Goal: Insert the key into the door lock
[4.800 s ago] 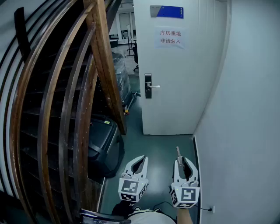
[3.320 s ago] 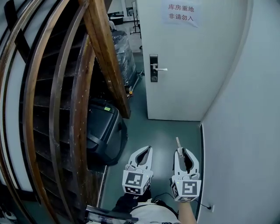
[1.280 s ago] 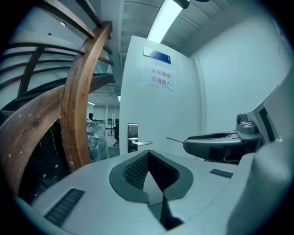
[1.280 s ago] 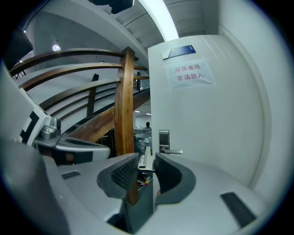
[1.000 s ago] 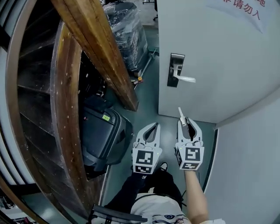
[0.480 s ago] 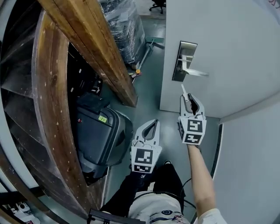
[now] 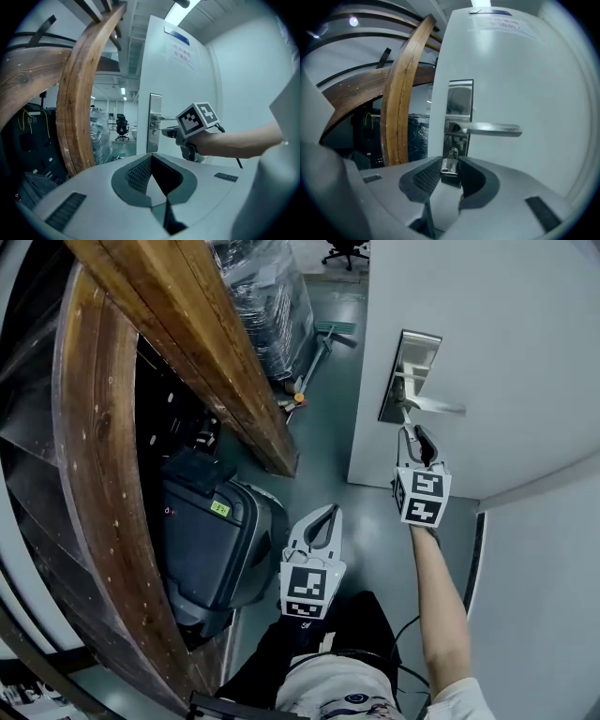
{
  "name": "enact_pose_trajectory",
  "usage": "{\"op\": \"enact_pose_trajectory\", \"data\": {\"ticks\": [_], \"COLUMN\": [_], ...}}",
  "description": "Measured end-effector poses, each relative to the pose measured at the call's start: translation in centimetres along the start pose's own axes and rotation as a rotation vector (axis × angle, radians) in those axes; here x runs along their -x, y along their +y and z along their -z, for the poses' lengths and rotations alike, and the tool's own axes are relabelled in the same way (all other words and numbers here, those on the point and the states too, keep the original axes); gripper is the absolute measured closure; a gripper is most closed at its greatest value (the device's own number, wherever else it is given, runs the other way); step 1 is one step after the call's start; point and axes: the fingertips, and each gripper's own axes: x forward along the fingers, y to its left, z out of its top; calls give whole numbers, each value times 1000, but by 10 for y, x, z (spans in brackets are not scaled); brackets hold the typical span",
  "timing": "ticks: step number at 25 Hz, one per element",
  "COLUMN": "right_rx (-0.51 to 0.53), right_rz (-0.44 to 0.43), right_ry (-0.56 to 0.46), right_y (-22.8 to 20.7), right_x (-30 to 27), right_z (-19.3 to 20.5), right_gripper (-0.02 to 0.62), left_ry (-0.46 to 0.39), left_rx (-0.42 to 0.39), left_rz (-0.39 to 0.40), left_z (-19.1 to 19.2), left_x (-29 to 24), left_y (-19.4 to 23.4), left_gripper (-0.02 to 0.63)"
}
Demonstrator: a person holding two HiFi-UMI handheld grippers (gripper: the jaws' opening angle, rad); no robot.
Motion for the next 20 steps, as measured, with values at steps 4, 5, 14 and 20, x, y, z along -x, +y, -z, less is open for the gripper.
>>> {"op": "enact_pose_trajectory", "data": {"ticks": [4, 5, 14, 20], "right_rx": [11, 14, 26, 26], "right_rz": [0, 0, -5, -4], "right_ry": [5, 7, 3, 5], "right_y": [-3, -3, -2, -4], "right_x": [-14, -17, -22, -22], "right_z": [0, 1, 5, 9], "right_gripper": [479, 479, 479, 479], "left_ry": [6, 7, 9, 12], "left_rx": [4, 5, 15, 15], "left_rz": [2, 2, 1, 5], "left_z": [4, 4, 7, 8], "left_x": [-8, -10, -22, -24], "left_y": [4, 4, 9, 6], "left_gripper": [604, 603, 604, 604]}}
